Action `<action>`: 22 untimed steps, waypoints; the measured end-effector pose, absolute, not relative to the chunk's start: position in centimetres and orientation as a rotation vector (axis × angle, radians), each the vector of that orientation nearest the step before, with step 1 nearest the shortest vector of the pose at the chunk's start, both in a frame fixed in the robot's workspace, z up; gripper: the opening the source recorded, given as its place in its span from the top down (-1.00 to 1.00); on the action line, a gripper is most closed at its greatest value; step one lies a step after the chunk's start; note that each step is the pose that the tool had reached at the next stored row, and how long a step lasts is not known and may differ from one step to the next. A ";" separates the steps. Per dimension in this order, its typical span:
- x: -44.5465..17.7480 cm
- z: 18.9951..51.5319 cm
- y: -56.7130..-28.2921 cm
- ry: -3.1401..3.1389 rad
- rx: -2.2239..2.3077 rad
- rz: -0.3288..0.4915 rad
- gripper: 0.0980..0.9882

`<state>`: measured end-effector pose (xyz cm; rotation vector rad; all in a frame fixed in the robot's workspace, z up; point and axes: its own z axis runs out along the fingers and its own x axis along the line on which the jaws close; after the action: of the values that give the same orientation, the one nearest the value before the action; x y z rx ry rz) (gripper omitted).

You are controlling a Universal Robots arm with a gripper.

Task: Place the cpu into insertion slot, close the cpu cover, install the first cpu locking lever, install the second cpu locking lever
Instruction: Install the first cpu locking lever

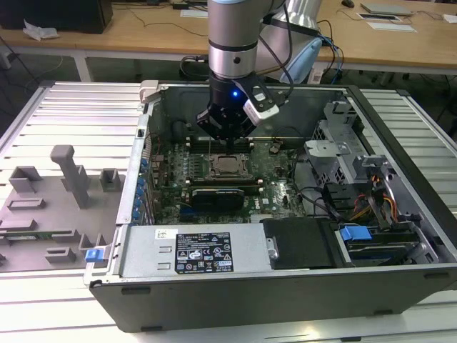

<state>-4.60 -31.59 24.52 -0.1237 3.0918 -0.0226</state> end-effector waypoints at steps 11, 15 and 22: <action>-4.9 24.8 -31.6 3.092 -0.124 -0.021 0.98; -5.3 24.8 -31.6 3.092 -0.124 -0.021 0.98; -6.7 24.8 -31.6 3.091 -0.124 -0.021 0.98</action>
<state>-6.67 -31.59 24.75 -0.1237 3.0911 -0.0211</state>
